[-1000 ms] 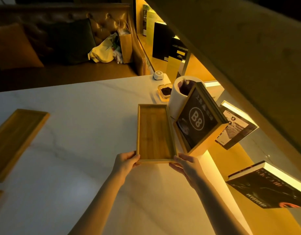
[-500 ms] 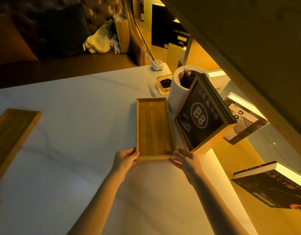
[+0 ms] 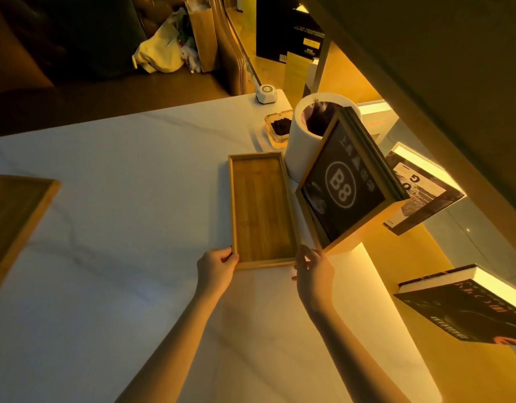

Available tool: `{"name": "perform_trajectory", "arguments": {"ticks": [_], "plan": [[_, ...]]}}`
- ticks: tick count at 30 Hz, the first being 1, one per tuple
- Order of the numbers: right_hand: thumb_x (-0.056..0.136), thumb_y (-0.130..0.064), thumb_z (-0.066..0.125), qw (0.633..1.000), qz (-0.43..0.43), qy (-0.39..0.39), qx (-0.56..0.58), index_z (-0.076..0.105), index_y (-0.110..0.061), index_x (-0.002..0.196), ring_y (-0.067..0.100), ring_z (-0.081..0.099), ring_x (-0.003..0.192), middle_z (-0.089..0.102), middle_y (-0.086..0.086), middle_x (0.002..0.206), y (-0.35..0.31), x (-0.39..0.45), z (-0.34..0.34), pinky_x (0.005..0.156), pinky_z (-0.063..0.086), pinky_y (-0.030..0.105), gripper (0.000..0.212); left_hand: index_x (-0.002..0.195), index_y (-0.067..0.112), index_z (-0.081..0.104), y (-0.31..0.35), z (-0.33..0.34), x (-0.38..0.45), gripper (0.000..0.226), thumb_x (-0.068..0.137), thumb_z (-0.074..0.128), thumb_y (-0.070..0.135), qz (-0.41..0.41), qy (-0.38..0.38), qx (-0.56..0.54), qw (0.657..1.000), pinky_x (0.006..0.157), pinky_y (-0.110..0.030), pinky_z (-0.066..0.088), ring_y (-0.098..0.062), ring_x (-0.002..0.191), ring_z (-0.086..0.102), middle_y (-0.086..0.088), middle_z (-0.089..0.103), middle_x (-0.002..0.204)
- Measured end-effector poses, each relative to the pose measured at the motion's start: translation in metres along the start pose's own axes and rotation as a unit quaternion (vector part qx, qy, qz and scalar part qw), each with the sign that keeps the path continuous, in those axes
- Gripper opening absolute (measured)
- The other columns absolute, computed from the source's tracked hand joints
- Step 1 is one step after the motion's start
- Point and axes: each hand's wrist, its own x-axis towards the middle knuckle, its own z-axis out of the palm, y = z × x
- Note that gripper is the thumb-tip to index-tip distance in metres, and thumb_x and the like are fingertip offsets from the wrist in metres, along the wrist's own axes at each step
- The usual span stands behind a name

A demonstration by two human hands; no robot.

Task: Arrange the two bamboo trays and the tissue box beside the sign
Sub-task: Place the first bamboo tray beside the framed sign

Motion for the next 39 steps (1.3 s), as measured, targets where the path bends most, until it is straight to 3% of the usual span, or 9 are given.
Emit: {"name": "perform_trajectory", "arguments": {"ticks": [3, 8, 12, 17, 22, 24, 27, 35, 39], "plan": [[0.094, -0.014, 0.044, 1.0, 0.012, 0.011, 0.011, 0.059, -0.004, 0.112, 0.031, 0.061, 0.089, 0.047, 0.002, 0.1, -0.004, 0.0, 0.003, 0.07, 0.059, 0.046, 0.026, 0.068, 0.012, 0.066, 0.001, 0.001, 0.0, 0.017, 0.082, 0.057, 0.013, 0.01, 0.007, 0.016, 1.0, 0.054, -0.028, 0.032, -0.03, 0.059, 0.051, -0.026, 0.06, 0.063], [0.094, -0.012, 0.045, 0.999, 0.027, 0.015, 0.025, 0.06, -0.005, 0.111, 0.03, 0.059, 0.089, 0.045, 0.001, 0.097, -0.002, 0.0, 0.005, 0.078, 0.056, 0.048, 0.024, 0.071, -0.007, 0.066, 0.004, 0.004, -0.002, 0.024, 0.083, 0.056, 0.012, 0.03, 0.013, 0.049, 0.998, 0.049, -0.025, 0.026, -0.015, 0.047, 0.038, -0.003, 0.042, 0.048], [0.093, -0.012, 0.046, 0.998, 0.052, 0.002, 0.029, 0.055, -0.007, 0.121, 0.031, 0.057, 0.102, 0.052, 0.011, 0.113, 0.0, 0.002, 0.002, 0.089, 0.052, 0.045, 0.03, 0.081, -0.003, 0.069, 0.004, 0.004, -0.003, 0.019, 0.082, 0.058, 0.012, 0.036, 0.017, 0.045, 0.998, 0.053, -0.027, 0.031, -0.024, 0.062, 0.05, -0.001, 0.049, 0.055], [0.089, -0.003, 0.051, 0.998, 0.025, 0.013, 0.061, 0.047, -0.011, 0.128, 0.028, 0.054, 0.112, 0.053, 0.013, 0.129, 0.002, -0.018, -0.005, 0.093, 0.048, 0.038, 0.04, 0.114, 0.0, 0.057, -0.004, 0.007, -0.015, 0.032, 0.086, 0.055, 0.015, 0.076, 0.038, 0.069, 0.994, 0.072, -0.025, 0.04, -0.031, 0.09, 0.061, -0.023, 0.062, 0.098], [0.075, -0.019, 0.072, 0.945, -0.2, -0.001, -0.258, 0.046, -0.009, 0.131, 0.032, 0.049, 0.125, 0.053, 0.013, 0.135, 0.016, -0.046, -0.004, 0.103, 0.038, 0.045, 0.063, 0.137, 0.012, 0.029, -0.026, 0.015, -0.042, 0.056, 0.087, 0.05, 0.026, 0.221, 0.03, 0.259, 0.94, 0.095, -0.038, 0.044, -0.033, 0.127, 0.045, -0.019, 0.042, 0.142], [0.085, -0.035, 0.052, 0.935, -0.19, -0.061, -0.293, 0.023, -0.013, 0.142, 0.028, 0.021, 0.138, 0.026, 0.009, 0.15, 0.018, -0.052, -0.001, 0.117, 0.012, 0.045, 0.067, 0.14, 0.011, 0.016, -0.033, 0.017, -0.047, 0.064, 0.086, 0.04, 0.037, 0.204, -0.005, 0.294, 0.934, 0.103, -0.042, 0.034, -0.03, 0.134, 0.034, -0.012, 0.026, 0.15], [0.09, -0.045, 0.021, 0.94, -0.16, -0.12, -0.277, -0.015, -0.022, 0.137, 0.02, -0.02, 0.136, -0.019, -0.001, 0.147, 0.023, -0.049, 0.002, 0.109, -0.016, 0.035, 0.063, 0.139, 0.012, -0.005, -0.037, 0.022, -0.05, 0.066, 0.086, 0.022, 0.04, 0.177, -0.052, 0.293, 0.938, 0.109, -0.035, 0.008, -0.024, 0.142, 0.01, -0.003, -0.004, 0.149], [0.072, -0.061, -0.019, 0.939, -0.142, -0.117, -0.291, -0.019, -0.024, 0.135, 0.017, -0.023, 0.135, -0.023, -0.005, 0.145, 0.025, -0.049, -0.001, 0.108, -0.017, 0.033, 0.073, 0.141, 0.014, -0.01, -0.031, 0.022, -0.051, 0.067, 0.083, 0.018, 0.035, 0.143, -0.096, 0.276, 0.946, 0.115, -0.037, 0.003, -0.013, 0.14, -0.009, -0.008, -0.002, 0.156], [0.078, -0.059, -0.011, 0.945, -0.132, -0.122, -0.273, -0.021, -0.025, 0.134, 0.014, -0.021, 0.137, -0.025, -0.006, 0.144, 0.023, -0.044, -0.006, 0.109, -0.016, 0.03, 0.066, 0.141, 0.015, -0.009, -0.026, 0.025, -0.052, 0.063, 0.093, 0.028, 0.031, 0.136, -0.1, 0.28, 0.945, 0.116, -0.041, 0.004, -0.018, 0.144, -0.001, -0.007, -0.001, 0.156]]}}
